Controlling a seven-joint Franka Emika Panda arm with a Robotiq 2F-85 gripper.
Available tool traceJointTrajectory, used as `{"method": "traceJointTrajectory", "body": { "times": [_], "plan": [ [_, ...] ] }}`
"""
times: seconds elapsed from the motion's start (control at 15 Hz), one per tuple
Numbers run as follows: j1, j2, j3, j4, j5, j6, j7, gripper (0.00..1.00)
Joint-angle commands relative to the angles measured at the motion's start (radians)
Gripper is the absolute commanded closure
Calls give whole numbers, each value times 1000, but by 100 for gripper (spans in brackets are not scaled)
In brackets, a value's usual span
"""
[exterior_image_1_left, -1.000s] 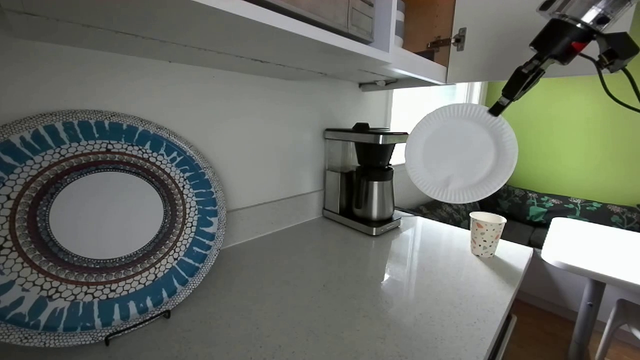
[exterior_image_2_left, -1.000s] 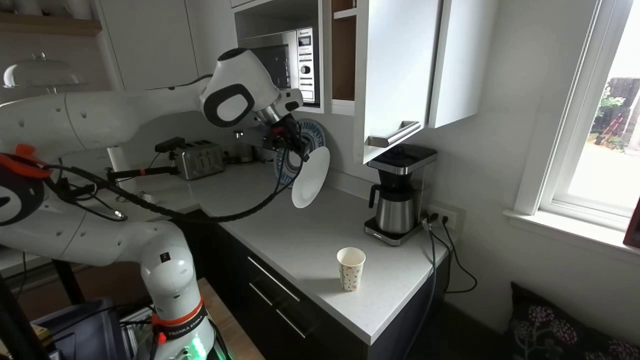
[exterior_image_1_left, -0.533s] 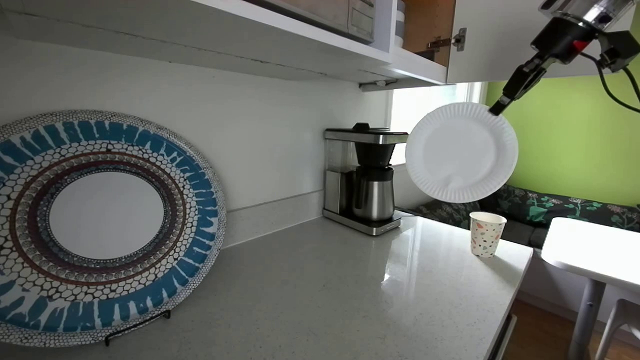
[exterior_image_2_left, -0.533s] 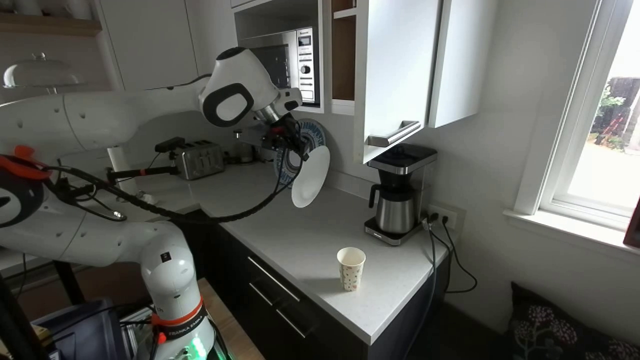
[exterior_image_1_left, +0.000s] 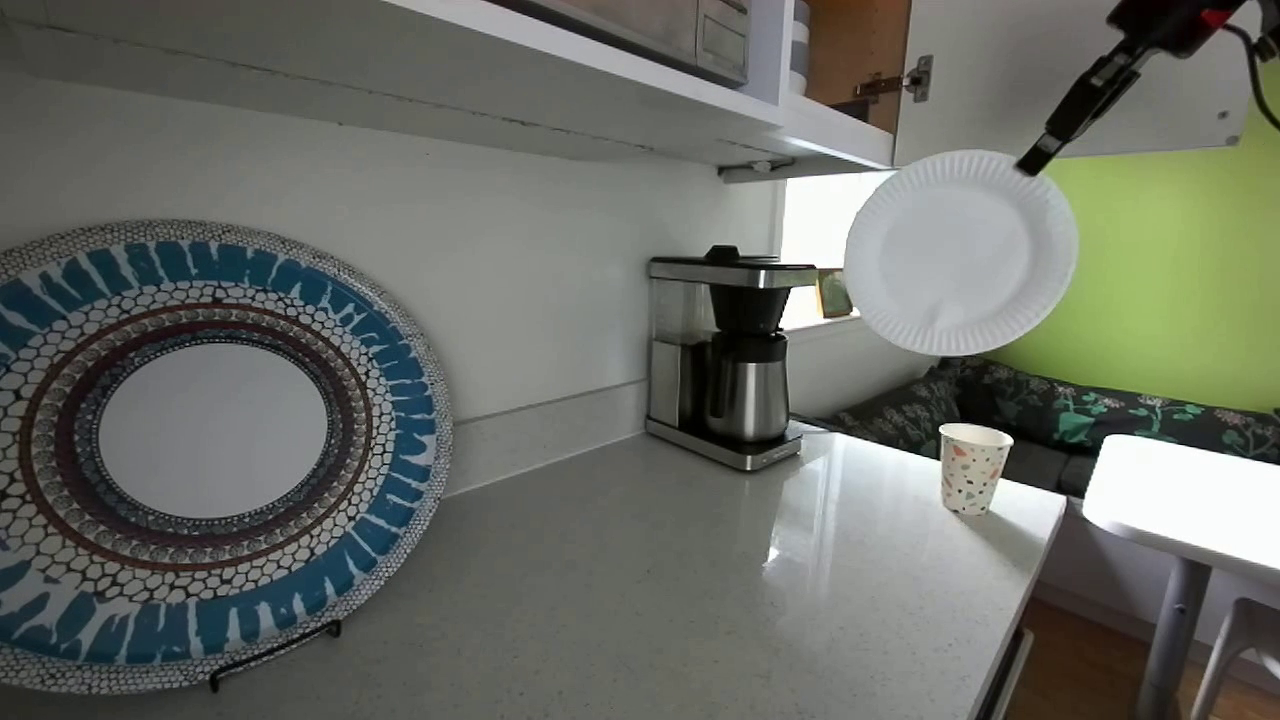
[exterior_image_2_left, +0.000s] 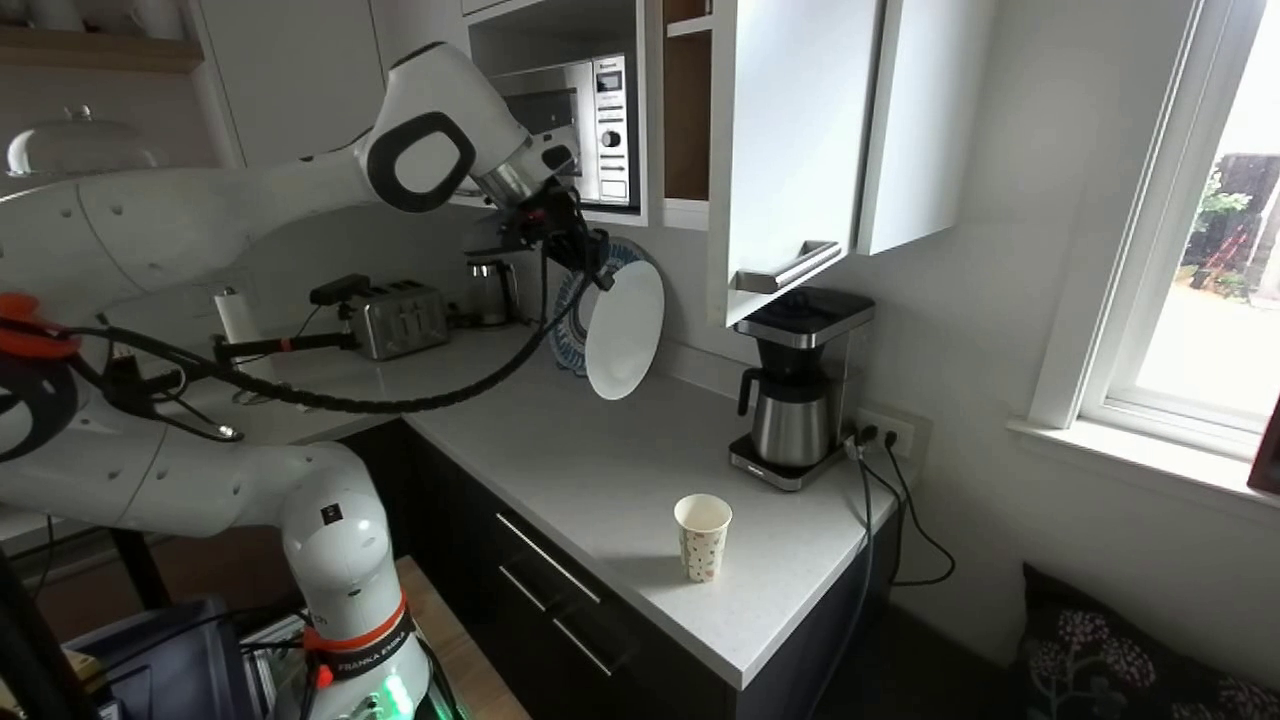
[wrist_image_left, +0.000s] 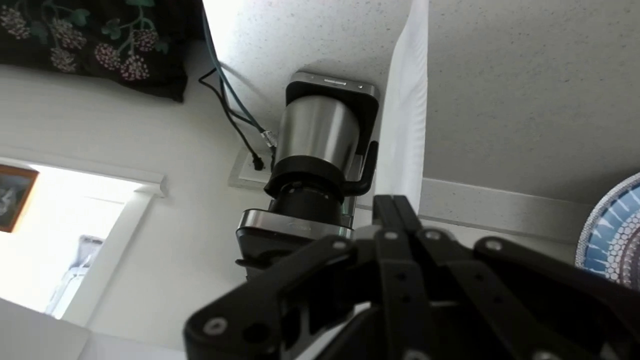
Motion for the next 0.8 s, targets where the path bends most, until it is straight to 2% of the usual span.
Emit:
{"method": "traceJointTrajectory", "body": {
  "times": [0.0, 0.33, 0.73],
  "plan": [
    [13, -30, 20, 74, -67, -82, 18, 100],
    [22, -22, 53, 165, -140, -31, 20, 100],
    [34, 0, 82, 259, -178, 27, 26, 100]
  ]
}}
